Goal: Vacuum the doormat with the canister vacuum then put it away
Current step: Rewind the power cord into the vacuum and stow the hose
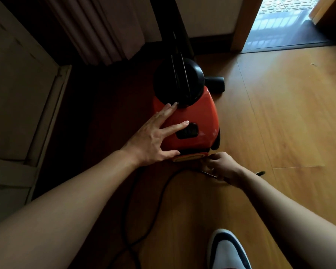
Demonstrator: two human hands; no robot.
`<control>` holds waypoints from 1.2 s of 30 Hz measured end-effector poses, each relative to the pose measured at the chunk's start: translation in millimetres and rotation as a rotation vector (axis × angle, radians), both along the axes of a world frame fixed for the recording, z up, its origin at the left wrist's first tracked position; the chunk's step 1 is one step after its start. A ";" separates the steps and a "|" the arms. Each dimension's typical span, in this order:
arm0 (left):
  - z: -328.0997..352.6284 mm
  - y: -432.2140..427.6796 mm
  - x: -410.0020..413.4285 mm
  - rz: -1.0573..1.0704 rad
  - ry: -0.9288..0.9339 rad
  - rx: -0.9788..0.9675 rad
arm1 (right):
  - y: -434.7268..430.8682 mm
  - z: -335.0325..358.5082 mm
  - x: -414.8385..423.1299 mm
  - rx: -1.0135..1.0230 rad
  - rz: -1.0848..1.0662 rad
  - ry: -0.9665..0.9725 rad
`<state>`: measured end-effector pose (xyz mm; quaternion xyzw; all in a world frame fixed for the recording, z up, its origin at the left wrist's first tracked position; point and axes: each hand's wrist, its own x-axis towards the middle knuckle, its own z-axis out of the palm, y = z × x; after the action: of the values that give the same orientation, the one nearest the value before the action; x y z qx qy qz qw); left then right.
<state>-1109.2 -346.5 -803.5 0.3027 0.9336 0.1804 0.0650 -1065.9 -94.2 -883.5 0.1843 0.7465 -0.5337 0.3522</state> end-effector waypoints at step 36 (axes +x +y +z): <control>2.7 10.8 8.2 0.080 0.104 -0.105 | -68.7 86.7 48.4 -0.599 -0.573 -0.105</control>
<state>-1101.0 -335.7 -800.8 0.2704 0.9552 0.1177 0.0252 -1017.5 -162.8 -796.7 0.3009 0.4577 -0.7934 0.2653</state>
